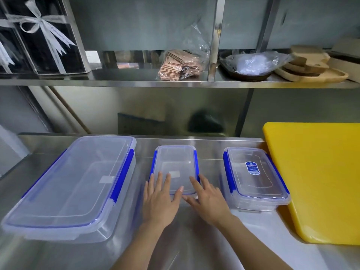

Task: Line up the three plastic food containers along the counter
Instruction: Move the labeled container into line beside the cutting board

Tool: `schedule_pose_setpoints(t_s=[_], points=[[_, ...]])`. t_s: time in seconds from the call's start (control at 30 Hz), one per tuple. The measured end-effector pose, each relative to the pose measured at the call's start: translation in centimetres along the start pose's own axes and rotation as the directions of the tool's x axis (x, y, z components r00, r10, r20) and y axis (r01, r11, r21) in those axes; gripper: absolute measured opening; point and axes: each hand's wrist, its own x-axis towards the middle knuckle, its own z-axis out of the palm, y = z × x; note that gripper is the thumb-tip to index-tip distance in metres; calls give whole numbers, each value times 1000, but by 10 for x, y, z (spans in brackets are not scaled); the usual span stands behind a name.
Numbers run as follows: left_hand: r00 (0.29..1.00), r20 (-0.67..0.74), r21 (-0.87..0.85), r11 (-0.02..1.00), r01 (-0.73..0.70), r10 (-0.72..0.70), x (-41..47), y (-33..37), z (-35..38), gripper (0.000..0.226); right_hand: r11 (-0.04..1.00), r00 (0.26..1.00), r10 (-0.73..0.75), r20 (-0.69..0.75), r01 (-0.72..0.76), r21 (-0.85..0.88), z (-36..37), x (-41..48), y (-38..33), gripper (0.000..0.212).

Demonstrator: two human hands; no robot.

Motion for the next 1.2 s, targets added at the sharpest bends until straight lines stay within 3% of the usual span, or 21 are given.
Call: schedule_pose_setpoints(t_s=[0.27, 0.4, 0.47, 0.57, 0.67, 0.73, 0.8, 0.97, 1.2], points=[[999, 45, -58, 998, -25, 27, 1, 3, -6, 72, 990, 999, -19, -40, 13, -138, -8, 2, 6, 64], [986, -160, -194, 981, 11, -43, -3, -9, -38, 59, 992, 976, -84, -199, 62, -113, -23, 4, -20, 55], [946, -313, -195, 980, 25, -87, -6, -19, -63, 48, 994, 957, -112, -269, 112, -14, -26, 3, -46, 49], [898, -435, -122, 992, 14, -66, -8, -47, -95, 39, 965, 964, -128, -233, 175, 196, -18, 1, -89, 48], [949, -306, 24, 997, 80, -69, -13, -81, -115, 52, 910, 980, -198, -29, 195, 365, 0, 0, -125, 70], [973, -185, 111, 981, 159, -137, -20, -107, -118, 64, 891, 952, -258, 164, 169, 421, 16, -2, -146, 97], [979, -92, 164, 966, 197, -184, -24, -121, -113, 69, 882, 921, -290, 259, 152, 446, 28, -5, -159, 115], [974, -104, 232, 947, 222, -203, -30, -132, -109, 69, 851, 939, -271, 213, 129, 510, 40, -4, -195, 112], [969, -156, 254, 940, 226, -190, -29, -138, -105, 70, 875, 943, -257, 211, 135, 464, 36, -6, -204, 107]])
